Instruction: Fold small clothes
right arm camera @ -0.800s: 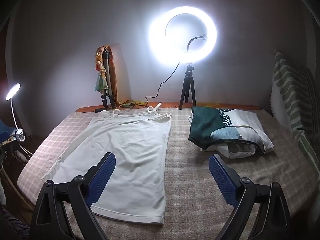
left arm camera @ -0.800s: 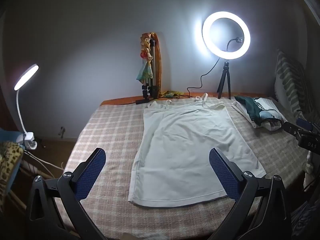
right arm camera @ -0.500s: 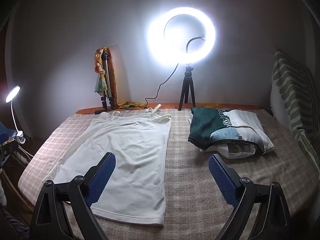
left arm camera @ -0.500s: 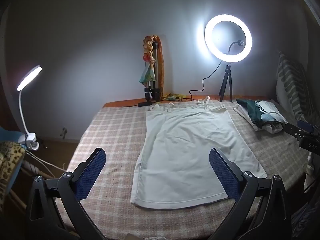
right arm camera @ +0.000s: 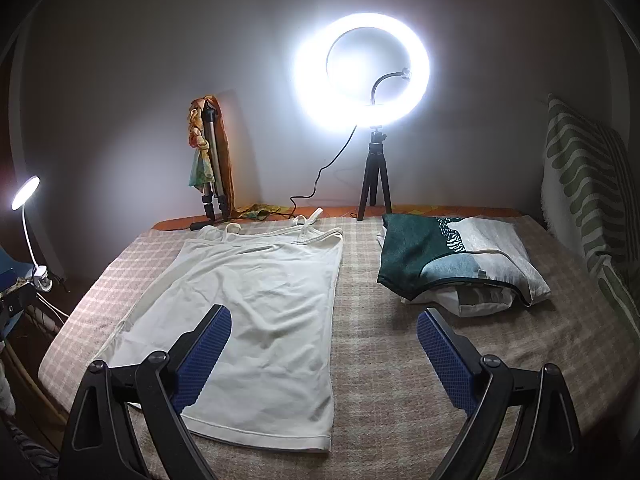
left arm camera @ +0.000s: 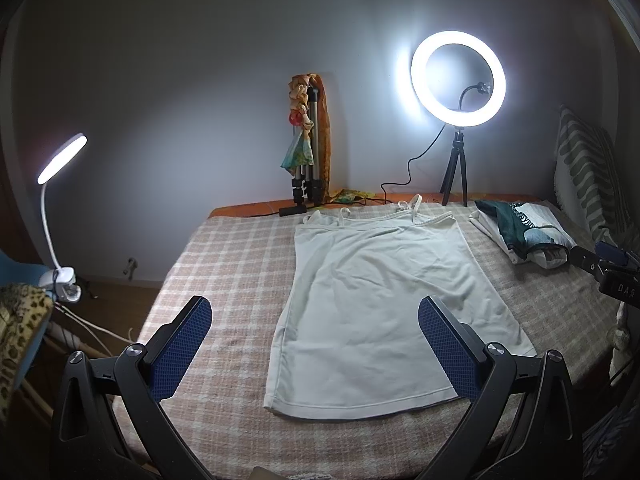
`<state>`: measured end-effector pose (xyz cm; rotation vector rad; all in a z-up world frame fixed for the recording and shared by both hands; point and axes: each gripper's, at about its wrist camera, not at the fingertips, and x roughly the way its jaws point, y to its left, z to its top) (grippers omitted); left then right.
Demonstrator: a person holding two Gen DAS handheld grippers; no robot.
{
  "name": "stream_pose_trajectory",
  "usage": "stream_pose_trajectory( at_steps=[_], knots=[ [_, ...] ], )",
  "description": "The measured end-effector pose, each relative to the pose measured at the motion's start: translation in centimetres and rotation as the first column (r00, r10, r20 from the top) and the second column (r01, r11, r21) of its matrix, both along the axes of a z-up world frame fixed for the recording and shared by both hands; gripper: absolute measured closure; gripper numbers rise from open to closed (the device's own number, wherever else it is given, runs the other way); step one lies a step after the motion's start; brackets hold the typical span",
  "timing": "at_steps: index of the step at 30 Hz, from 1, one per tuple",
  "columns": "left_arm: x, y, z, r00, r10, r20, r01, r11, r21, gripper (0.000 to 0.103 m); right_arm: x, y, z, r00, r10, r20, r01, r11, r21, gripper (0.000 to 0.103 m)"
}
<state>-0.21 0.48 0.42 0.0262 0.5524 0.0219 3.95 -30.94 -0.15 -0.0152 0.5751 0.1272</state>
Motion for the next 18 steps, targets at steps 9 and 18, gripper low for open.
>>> stream_pose_trajectory(
  at_steps=[9, 18],
  knots=[
    [0.00, 0.06, -0.07, 1.000, 0.000, 0.000, 0.000, 1.000, 0.001, 0.000, 0.11, -0.16, 0.04, 1.000, 0.001, -0.002, -0.001, 1.000, 0.005, 0.007],
    [0.01, 0.12, -0.13, 1.000, 0.000, 0.000, 0.000, 1.000, 0.000, 0.000, 0.22, -0.07, 0.09, 1.000, 0.001, -0.003, -0.001, 1.000, 0.006, 0.007]
  ],
)
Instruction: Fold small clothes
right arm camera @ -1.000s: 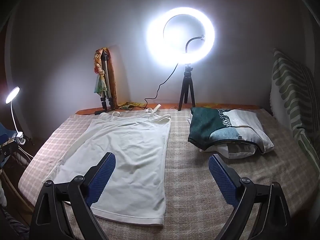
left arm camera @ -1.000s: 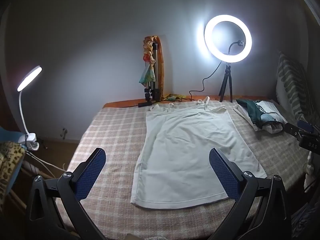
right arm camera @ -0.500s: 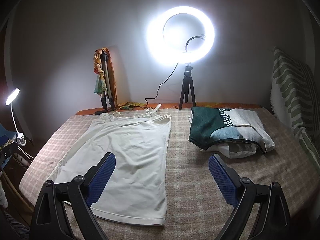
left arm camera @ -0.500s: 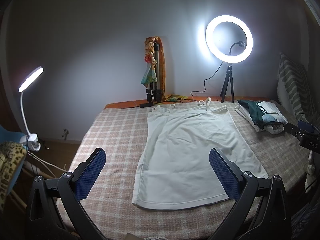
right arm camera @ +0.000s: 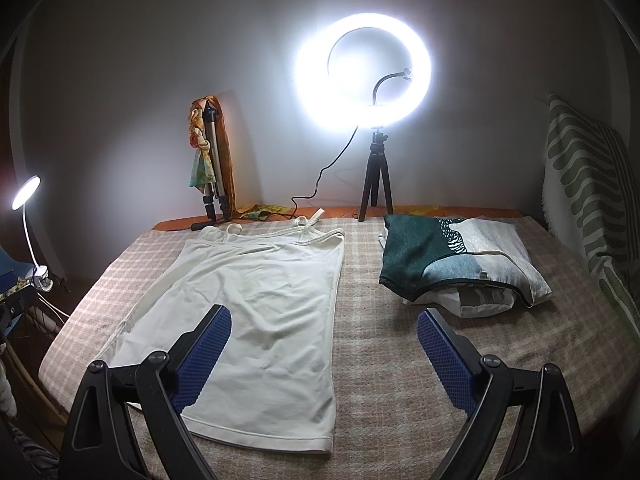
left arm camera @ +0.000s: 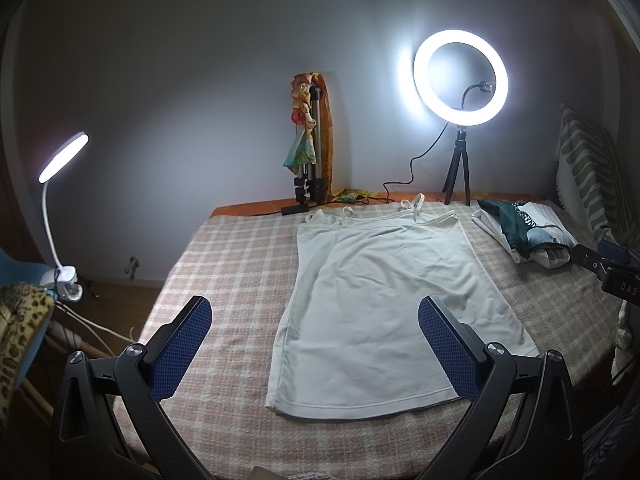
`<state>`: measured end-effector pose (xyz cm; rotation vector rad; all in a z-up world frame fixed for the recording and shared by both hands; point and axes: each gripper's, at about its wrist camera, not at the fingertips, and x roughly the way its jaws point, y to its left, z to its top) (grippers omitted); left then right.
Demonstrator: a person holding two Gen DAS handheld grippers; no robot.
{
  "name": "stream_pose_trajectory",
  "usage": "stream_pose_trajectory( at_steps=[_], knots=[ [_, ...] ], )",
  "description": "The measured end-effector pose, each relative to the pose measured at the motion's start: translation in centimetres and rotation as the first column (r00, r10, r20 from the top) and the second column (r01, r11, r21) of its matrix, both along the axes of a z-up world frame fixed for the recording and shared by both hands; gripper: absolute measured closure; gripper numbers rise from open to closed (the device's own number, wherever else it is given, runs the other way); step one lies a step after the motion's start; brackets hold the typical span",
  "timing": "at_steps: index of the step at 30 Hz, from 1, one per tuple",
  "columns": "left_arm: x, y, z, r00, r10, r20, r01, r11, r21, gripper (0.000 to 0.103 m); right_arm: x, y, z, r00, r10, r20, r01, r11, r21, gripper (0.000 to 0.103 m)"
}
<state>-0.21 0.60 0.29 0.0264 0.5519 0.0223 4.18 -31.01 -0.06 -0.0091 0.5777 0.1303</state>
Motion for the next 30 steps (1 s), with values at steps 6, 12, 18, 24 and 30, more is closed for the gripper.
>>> stream_pose_trajectory(
  at_steps=[6, 12, 18, 24, 30],
  knots=[
    [0.06, 0.16, -0.17, 1.000, 0.002, 0.000, -0.002, 1.000, 0.002, 0.000, 0.01, 0.07, -0.03, 1.000, 0.001, 0.001, -0.001, 1.000, 0.000, 0.007],
    [0.01, 0.21, -0.30, 1.000, 0.003, 0.000, -0.003, 1.000, 0.003, 0.000, 0.02, -0.05, 0.00, 1.000, 0.000, -0.001, 0.000, 1.000, 0.002, 0.007],
    [-0.05, 0.54, -0.61, 1.000, 0.007, -0.004, -0.007, 1.000, 0.002, 0.000, 0.01, 0.01, -0.04, 1.000, 0.000, -0.001, 0.000, 1.000, 0.002, 0.007],
    [-0.15, 0.52, -0.62, 1.000, 0.010, -0.004, -0.010, 1.000, 0.003, 0.000, -0.04, 0.08, -0.06, 1.000, -0.002, 0.000, 0.002, 1.000, 0.004, 0.007],
    [-0.16, 0.66, -0.58, 1.000, 0.013, -0.006, -0.013, 1.000, 0.004, 0.000, -0.03, 0.15, -0.11, 1.000, 0.001, 0.000, -0.001, 1.000, 0.002, 0.007]
  ],
)
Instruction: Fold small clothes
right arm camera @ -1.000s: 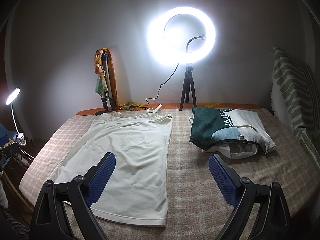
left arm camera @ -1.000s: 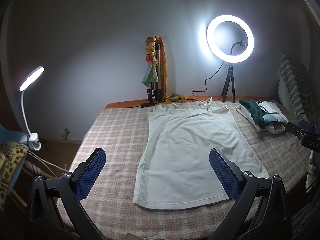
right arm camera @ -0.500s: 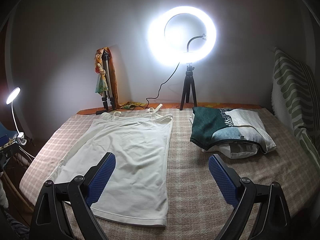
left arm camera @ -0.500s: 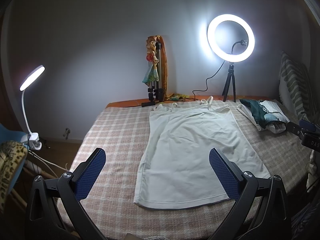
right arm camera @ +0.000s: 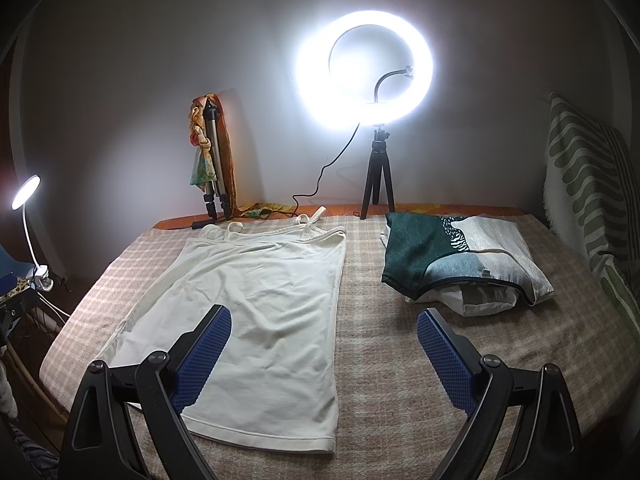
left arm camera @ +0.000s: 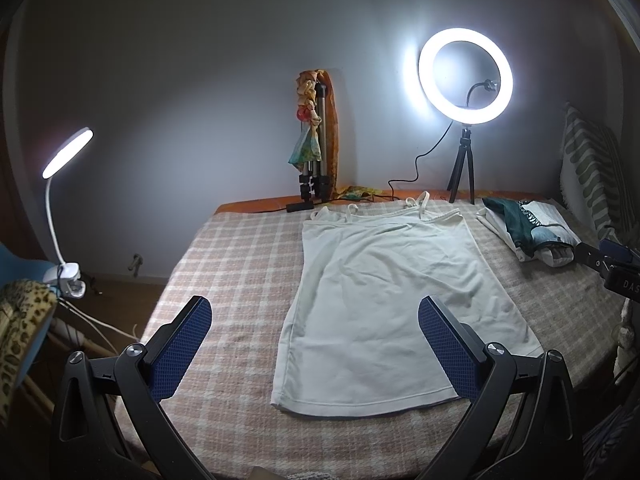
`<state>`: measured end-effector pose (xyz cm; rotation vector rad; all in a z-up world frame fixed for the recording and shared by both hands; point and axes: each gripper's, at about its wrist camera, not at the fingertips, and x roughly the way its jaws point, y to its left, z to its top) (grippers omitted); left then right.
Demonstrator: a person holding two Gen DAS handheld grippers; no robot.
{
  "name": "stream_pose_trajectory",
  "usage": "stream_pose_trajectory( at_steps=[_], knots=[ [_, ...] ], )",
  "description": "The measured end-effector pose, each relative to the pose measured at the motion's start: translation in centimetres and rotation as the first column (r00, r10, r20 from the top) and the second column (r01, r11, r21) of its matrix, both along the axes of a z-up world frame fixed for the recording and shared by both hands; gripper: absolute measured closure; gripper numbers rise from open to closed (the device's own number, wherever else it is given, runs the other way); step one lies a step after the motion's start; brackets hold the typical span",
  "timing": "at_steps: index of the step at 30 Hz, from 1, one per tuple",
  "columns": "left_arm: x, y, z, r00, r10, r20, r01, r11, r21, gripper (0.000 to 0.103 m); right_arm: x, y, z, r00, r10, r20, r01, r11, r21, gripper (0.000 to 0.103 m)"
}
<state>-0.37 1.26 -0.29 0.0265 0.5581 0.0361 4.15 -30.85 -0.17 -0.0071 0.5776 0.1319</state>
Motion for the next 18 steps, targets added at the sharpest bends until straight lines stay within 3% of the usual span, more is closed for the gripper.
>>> stream_pose_trajectory(
  at_steps=[18],
  knots=[
    [0.2, 0.8, -0.2, 1.000, 0.017, -0.020, -0.017, 1.000, 0.013, 0.000, 0.2, 1.3, -0.4, 1.000, 0.010, -0.005, -0.010, 1.000, -0.002, 0.007]
  ],
)
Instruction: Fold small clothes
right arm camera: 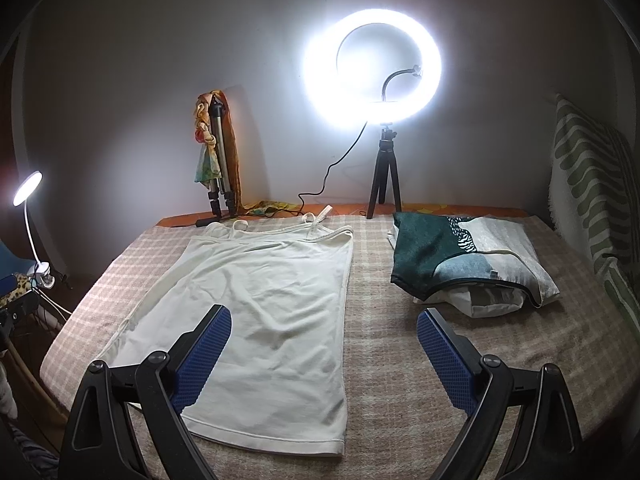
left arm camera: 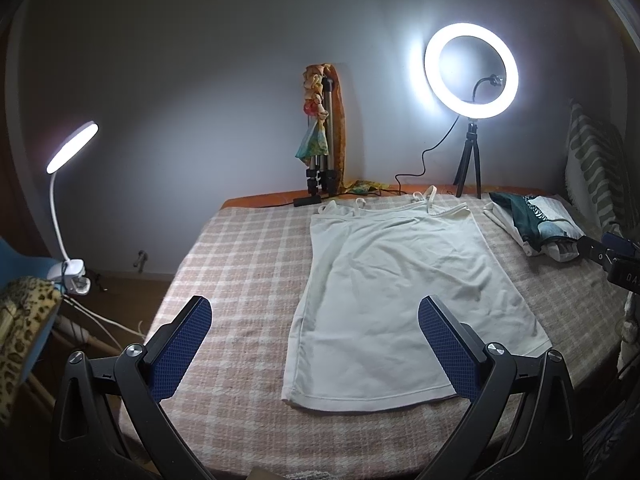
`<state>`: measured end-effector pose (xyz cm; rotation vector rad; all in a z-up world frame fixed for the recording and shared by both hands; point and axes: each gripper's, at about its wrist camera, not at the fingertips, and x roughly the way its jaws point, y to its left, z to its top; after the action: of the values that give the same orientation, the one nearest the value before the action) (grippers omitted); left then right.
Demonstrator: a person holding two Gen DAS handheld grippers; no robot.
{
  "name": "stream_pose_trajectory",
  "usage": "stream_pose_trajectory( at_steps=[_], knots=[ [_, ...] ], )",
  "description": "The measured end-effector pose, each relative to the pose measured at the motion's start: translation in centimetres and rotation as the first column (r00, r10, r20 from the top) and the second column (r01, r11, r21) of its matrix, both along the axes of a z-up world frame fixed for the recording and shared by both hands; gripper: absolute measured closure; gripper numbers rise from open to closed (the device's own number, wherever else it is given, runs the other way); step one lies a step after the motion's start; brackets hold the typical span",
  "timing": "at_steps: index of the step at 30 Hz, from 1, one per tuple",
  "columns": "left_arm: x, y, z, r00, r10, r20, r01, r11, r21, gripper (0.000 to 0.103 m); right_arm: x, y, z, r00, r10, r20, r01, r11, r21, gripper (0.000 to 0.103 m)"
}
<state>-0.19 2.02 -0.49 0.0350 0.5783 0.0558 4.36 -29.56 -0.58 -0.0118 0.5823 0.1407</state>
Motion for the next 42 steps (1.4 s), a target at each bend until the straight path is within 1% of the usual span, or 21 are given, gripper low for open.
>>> stream_pose_trajectory(
  at_steps=[6, 9, 10, 13, 14, 15, 18, 19, 20, 22, 23, 24, 26, 27, 31, 34, 37, 42],
  knots=[
    [0.0, 0.9, -0.2, 1.000, 0.007, -0.012, -0.008, 1.000, -0.012, 0.000, 0.4, 0.9, 0.0, 1.000, 0.018, -0.002, -0.018, 1.000, 0.002, 0.007],
    [0.1, 1.8, -0.7, 1.000, 0.001, -0.022, -0.002, 1.000, -0.029, 0.000, 1.0, 1.2, 0.1, 1.000, 0.029, -0.006, -0.029, 0.999, 0.025, 0.009],
    [0.1, 2.1, -1.0, 1.000, -0.010, -0.023, 0.009, 0.999, -0.042, 0.000, 1.3, 1.4, 0.1, 0.999, 0.033, -0.003, -0.033, 0.999, 0.039, 0.010],
    [0.1, 3.6, -2.1, 0.999, -0.041, -0.031, 0.037, 0.993, -0.112, 0.001, 2.6, 2.2, 0.2, 0.998, 0.052, -0.026, -0.051, 0.997, 0.053, 0.017],
    [0.2, 4.1, -2.6, 0.998, -0.048, -0.038, 0.042, 0.990, -0.135, 0.005, 3.0, 2.4, 0.3, 0.997, 0.063, -0.035, -0.061, 0.997, 0.055, 0.020],
    [0.2, 4.5, -3.2, 0.997, -0.052, -0.050, 0.044, 0.988, -0.150, 0.011, 3.4, 2.7, 0.4, 0.996, 0.076, -0.045, -0.074, 0.996, 0.060, 0.022],
    [0.8, 5.2, -5.3, 0.990, -0.066, -0.121, 0.044, 0.983, -0.178, 0.020, 5.3, 4.0, 1.0, 0.986, 0.143, -0.084, -0.137, 0.988, 0.073, 0.025],
    [1.0, 5.3, -6.1, 0.987, -0.072, -0.146, 0.043, 0.981, -0.189, 0.022, 6.1, 4.6, 1.1, 0.979, 0.175, -0.101, -0.168, 0.983, 0.077, 0.025],
    [1.2, 5.5, -6.9, 0.982, -0.080, -0.174, 0.044, 0.978, -0.204, 0.027, 7.0, 5.5, 1.3, 0.970, 0.214, -0.120, -0.205, 0.975, 0.082, 0.025],
    [1.6, 5.7, -8.4, 0.968, -0.113, -0.225, 0.057, 0.968, -0.244, 0.037, 8.9, 7.0, 1.3, 0.953, 0.262, -0.149, -0.250, 0.964, 0.095, 0.030],
    [1.9, 5.8, -9.2, 0.959, -0.127, -0.252, 0.058, 0.963, -0.264, 0.046, 10.1, 8.1, 1.3, 0.943, 0.285, -0.172, -0.270, 0.957, 0.103, 0.037],
    [2.1, 5.8, -9.9, 0.952, -0.137, -0.273, 0.057, 0.957, -0.283, 0.050, 10.9, 8.9, 1.2, 0.934, 0.304, -0.188, -0.287, 0.951, 0.113, 0.042],
    [2.5, 5.8, -11.1, 0.939, -0.158, -0.307, 0.062, 0.951, -0.302, 0.050, 13.0, 11.3, 0.8, 0.906, 0.355, -0.229, -0.329, 0.933, 0.144, 0.045],
    [2.5, 5.7, -11.4, 0.935, -0.164, -0.313, 0.068, 0.953, -0.296, 0.050, 13.7, 12.4, 0.6, 0.896, 0.374, -0.240, -0.345, 0.926, 0.155, 0.046],
    [2.8, 5.1, -12.2, 0.929, -0.166, -0.330, 0.092, 0.969, -0.230, 0.050, 17.4, 17.5, -0.5, 0.845, 0.441, -0.302, -0.409, 0.898, 0.165, 0.047],
    [3.0, 5.5, -12.6, 0.927, -0.159, -0.339, 0.093, 0.975, -0.204, 0.050, 20.5, 20.8, -1.8, 0.816, 0.463, -0.346, -0.435, 0.886, 0.161, 0.049],
    [3.5, 5.8, -12.9, 0.925, -0.159, -0.345, 0.089, 0.974, -0.209, 0.050, 23.9, 23.9, -3.6, 0.796, 0.457, -0.397, -0.437, 0.887, 0.148, 0.054],
    [4.2, 5.4, -13.4, 0.918, -0.178, -0.353, 0.113, 0.974, -0.196, 0.050, 28.7, 27.8, -7.1, 0.776, 0.425, -0.466, -0.396, 0.903, 0.165, 0.055]
  ],
)
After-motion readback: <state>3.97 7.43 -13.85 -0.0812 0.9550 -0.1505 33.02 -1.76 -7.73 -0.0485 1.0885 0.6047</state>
